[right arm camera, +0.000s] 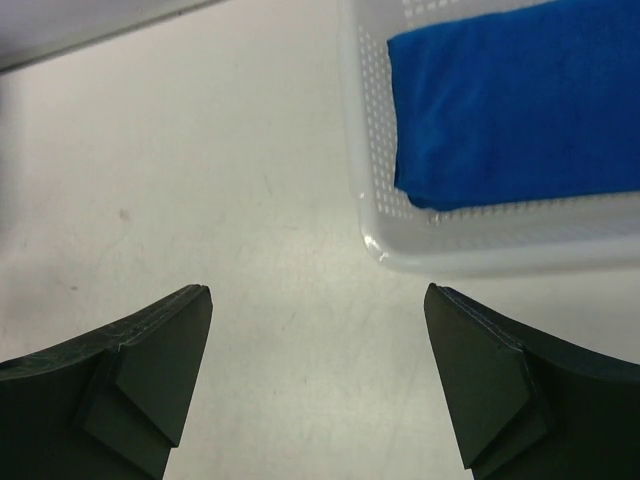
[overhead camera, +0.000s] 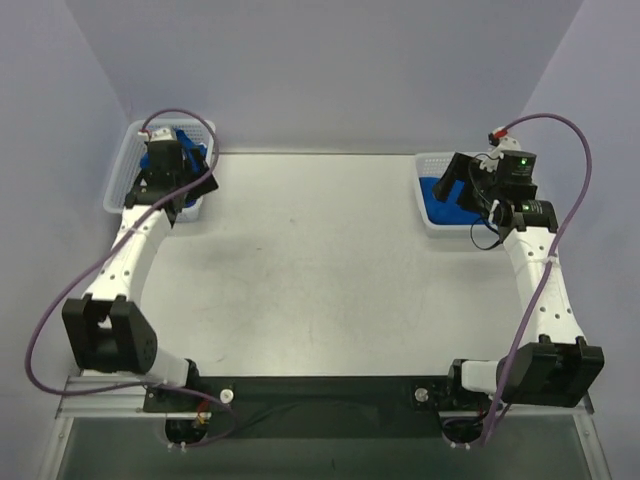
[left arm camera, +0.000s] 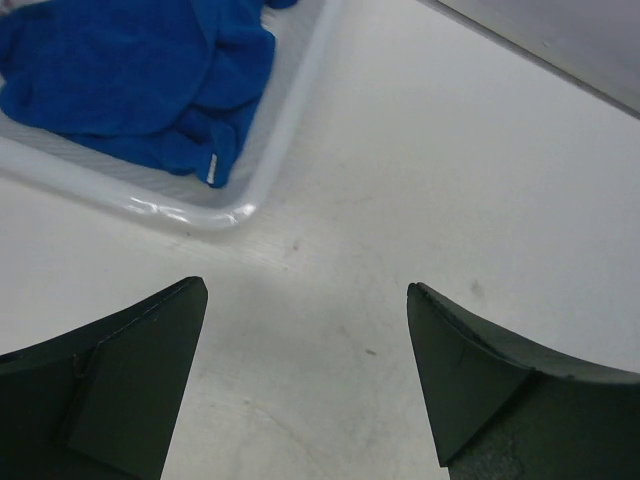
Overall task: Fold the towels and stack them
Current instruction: Grab crumpled towel
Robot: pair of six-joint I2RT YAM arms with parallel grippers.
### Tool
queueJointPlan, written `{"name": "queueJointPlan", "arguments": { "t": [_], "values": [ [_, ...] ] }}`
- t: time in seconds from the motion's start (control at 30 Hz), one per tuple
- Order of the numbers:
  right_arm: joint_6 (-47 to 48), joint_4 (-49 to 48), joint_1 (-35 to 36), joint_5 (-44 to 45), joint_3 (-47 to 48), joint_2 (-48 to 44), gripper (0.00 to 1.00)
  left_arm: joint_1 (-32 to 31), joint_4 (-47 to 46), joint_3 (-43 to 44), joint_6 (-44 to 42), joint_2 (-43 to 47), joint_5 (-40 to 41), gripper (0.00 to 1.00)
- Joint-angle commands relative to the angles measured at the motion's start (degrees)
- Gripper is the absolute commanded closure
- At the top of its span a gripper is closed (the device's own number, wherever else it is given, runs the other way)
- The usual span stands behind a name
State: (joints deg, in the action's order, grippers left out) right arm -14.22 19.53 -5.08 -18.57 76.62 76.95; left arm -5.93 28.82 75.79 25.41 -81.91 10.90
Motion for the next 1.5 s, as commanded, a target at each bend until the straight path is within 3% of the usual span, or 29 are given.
{"name": "queueJointPlan", "arguments": {
  "t": [0.0, 0.23, 0.5, 0.6, 0.67, 0.77, 0.83, 1.13, 1.47],
  "values": [
    [0.9, 3.6, 2.5, 3.4, -6.5, -6.0, 0.09, 5.2, -1.2, 5.7, -1.3, -6.2, 5.0, 0.07],
    [0.7, 3.8, 4.7, 0.2, -17.5, -16.8, 0.09, 11.6, -4.6, 18.8, -5.4, -24.9, 8.4, 0.10],
    [1.6, 6.3, 6.7, -0.1, -23.3, -22.0, 0.10, 12.2, -8.0, 32.1, -7.7, -42.3, 7.0, 0.15],
    [1.8, 7.4, 6.8, 0.6, -23.8, -23.2, 0.10, 12.7, -5.8, 36.8, -7.5, -48.2, 7.4, 0.23],
    [1.9, 8.5, 6.9, 1.7, -23.6, -23.8, 0.10, 13.2, -2.7, 39.2, -7.2, -50.8, 7.7, 0.49],
    [2.1, 9.3, 7.0, 3.2, -23.4, -24.7, 0.10, 13.4, -1.6, 40.0, -7.7, -48.9, 9.6, 0.88],
    [2.4, 9.5, 7.0, 3.7, -23.3, -25.3, 0.10, 13.4, -1.1, 40.1, -8.7, -45.1, 11.5, 1.00],
    [3.6, 9.5, 7.1, 2.0, -21.2, -24.8, 0.10, 13.6, -0.4, 46.7, -13.4, -30.5, 17.8, 1.00],
    [4.0, 9.4, 7.1, 0.2, -22.2, -26.2, 0.10, 13.3, 3.2, 56.6, -12.1, -23.9, 14.0, 1.00]
  ]
}}
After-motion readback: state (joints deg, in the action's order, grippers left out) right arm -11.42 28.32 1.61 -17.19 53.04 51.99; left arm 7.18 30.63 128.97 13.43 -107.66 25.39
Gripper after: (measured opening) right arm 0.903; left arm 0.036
